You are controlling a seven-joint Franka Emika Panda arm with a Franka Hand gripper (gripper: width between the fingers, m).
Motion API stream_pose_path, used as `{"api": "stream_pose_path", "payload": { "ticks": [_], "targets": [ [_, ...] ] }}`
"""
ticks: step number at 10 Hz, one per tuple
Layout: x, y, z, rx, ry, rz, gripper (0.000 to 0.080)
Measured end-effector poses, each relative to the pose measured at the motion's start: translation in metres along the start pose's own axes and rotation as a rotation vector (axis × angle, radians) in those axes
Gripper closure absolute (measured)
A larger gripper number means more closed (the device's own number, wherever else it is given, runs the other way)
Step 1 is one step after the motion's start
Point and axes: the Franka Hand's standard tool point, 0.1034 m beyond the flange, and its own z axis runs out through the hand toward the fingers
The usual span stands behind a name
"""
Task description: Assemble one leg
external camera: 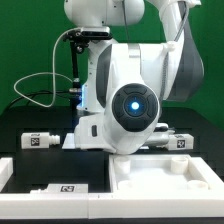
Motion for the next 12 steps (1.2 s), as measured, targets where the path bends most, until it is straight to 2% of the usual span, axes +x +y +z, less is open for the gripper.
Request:
{"api": "stream_pose_path", "payload": {
  "ticks": [1,2,3,4,5,8,9,10,11,12],
  "targets": [
    [-0.005,-0.006,-0.015,0.013,0.01,-0.014,0.0514],
    [-0.016,-0.021,-0.059,0.07,0.099,-0.063,0.0514],
    [-0.035,-0.024,-0.086,0.061,0.119,-0.076,0.0514],
    [-0.04,-0.028,-0.108,0.038,0.13,-0.089,0.0514],
    [-0.025,-0.027,-0.106,0.04,0.194,-0.086,0.0514],
    [-0.022,-0.027,-0.115,0.028,0.388,-0.077,0.0512],
    [-0.02,-0.038,-0.139,0.034,0.478,-0.091,0.0512],
    [-0.026,-0.049,-0.172,0.084,0.562,-0.108,0.0512],
    [-0.024,-0.047,-0.203,0.085,0.68,-0.141,0.0512],
    [-0.021,-0.044,-0.214,0.069,0.779,-0.151,0.0512]
  ]
}}
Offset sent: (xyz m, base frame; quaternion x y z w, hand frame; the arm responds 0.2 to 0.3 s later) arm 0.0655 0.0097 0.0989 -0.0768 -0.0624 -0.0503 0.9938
